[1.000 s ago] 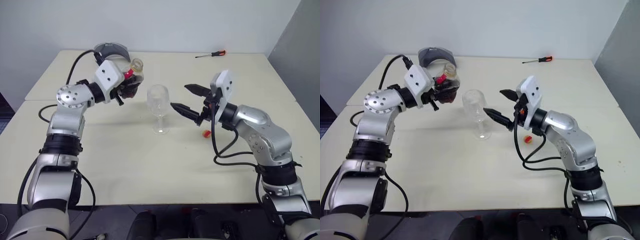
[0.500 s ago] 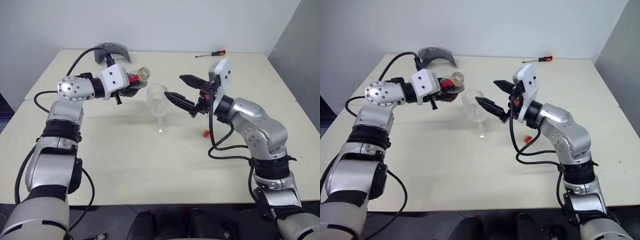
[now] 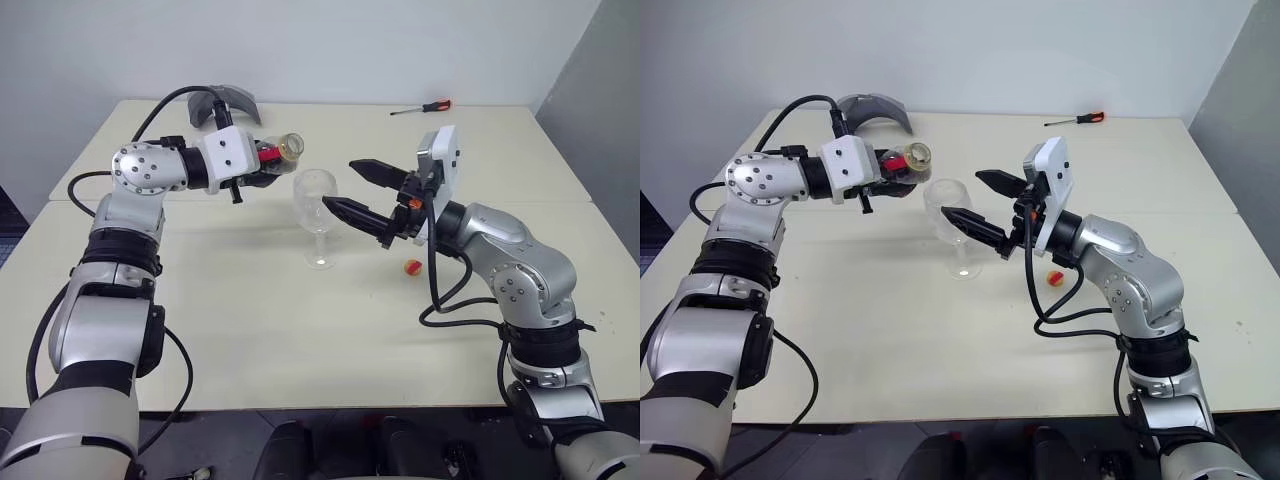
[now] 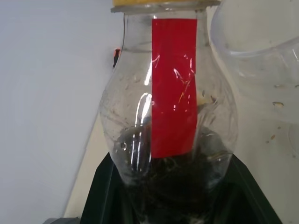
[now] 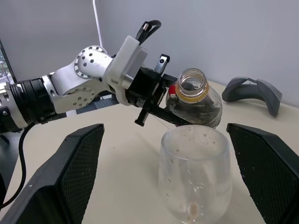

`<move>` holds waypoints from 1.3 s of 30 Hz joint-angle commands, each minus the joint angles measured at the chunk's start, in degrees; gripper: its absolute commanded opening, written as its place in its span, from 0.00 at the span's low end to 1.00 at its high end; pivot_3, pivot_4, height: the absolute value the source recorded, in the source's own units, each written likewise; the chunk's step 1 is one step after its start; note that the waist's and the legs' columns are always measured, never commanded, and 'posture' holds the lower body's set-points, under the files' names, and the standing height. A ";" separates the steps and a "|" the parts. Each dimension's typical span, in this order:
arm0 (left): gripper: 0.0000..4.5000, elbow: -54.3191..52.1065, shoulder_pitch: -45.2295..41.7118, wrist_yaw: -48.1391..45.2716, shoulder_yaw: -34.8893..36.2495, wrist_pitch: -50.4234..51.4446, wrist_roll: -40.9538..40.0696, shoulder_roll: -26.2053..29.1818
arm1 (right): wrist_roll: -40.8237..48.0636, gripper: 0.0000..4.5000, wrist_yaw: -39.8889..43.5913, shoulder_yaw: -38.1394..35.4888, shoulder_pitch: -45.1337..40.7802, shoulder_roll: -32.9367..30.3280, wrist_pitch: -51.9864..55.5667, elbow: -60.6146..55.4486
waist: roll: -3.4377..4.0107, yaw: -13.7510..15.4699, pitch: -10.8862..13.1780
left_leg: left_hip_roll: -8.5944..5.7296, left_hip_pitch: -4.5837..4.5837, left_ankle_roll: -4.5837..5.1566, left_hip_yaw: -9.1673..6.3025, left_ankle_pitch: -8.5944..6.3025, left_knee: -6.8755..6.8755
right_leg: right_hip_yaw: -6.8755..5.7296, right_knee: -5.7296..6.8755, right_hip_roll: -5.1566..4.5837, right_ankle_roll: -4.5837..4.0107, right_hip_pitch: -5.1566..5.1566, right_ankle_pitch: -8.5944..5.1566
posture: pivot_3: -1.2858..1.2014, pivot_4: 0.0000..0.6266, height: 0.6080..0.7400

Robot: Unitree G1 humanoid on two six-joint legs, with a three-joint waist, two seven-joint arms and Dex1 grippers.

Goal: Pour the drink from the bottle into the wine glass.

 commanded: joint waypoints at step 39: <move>0.28 13.22 -15.63 15.18 -9.80 -20.45 21.77 5.67 | -2.68 1.00 1.18 -0.55 -1.66 0.39 -4.03 1.98 | 0.00 -0.91 0.00 | 0.00 -0.01 -0.03 0.04 0.01 0.00 | 0.00 0.02 -0.01 0.00 -0.03 0.00 | 0.52 0.24 1.00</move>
